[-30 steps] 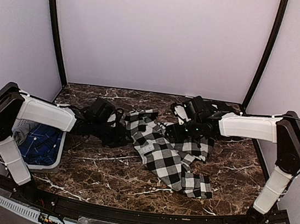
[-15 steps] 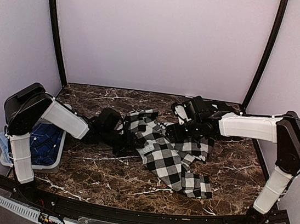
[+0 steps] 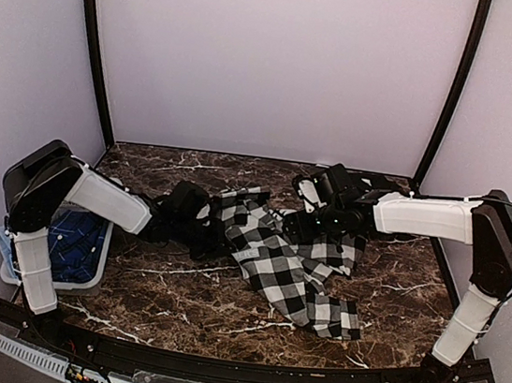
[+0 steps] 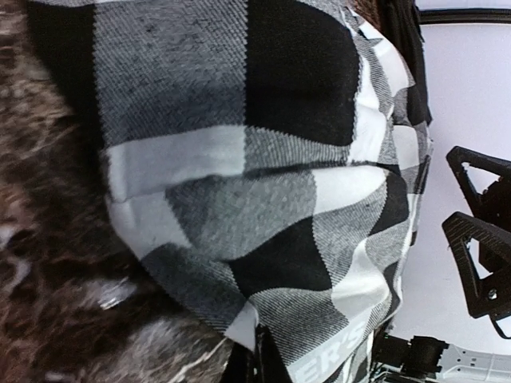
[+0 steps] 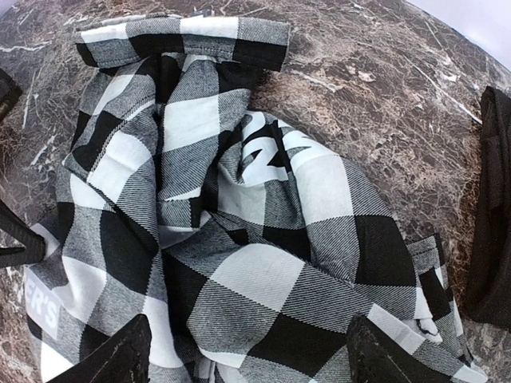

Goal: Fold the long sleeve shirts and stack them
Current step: Pick up the crumpled shirt from the center of the board.

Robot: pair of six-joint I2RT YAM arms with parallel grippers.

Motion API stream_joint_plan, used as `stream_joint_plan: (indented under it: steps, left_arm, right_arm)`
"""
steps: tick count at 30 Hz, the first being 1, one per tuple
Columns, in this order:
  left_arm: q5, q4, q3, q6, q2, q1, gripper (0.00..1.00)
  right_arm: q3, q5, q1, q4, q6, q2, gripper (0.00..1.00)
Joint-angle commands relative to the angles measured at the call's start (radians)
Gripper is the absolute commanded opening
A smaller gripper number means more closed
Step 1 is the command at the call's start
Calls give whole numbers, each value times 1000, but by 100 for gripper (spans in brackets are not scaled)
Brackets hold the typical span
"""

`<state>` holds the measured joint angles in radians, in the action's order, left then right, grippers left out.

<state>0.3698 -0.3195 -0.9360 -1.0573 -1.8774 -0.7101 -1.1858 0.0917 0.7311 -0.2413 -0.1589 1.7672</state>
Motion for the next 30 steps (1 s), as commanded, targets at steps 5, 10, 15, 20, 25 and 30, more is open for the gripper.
stream_joint_plan:
  steps: [5,10,15,20,25,30]
  left_arm:
    - [-335,487,-1,138,270,7,0]
    - [-384,584,23,175,341,44,0]
    - [-385,641,9,228,363,87,0]
    - [-384,675,-13,270,371,121,0]
    - [-384,694,-53,312,360,146,0]
    - [-386,702,-102,347,340,159,0]
  right_arm:
    - [-58,3,19,7,4,29,81]
    - [-94,11,43,-7,9,63,81]
    - [-149,-4,57,-6,-14,114,81]
    - [-241,-26,56,-13,-54,206,78]
    - [-333,-67,56,-20,-106,292,70]
    - [-380,-119,57,-33,-160,350,59]
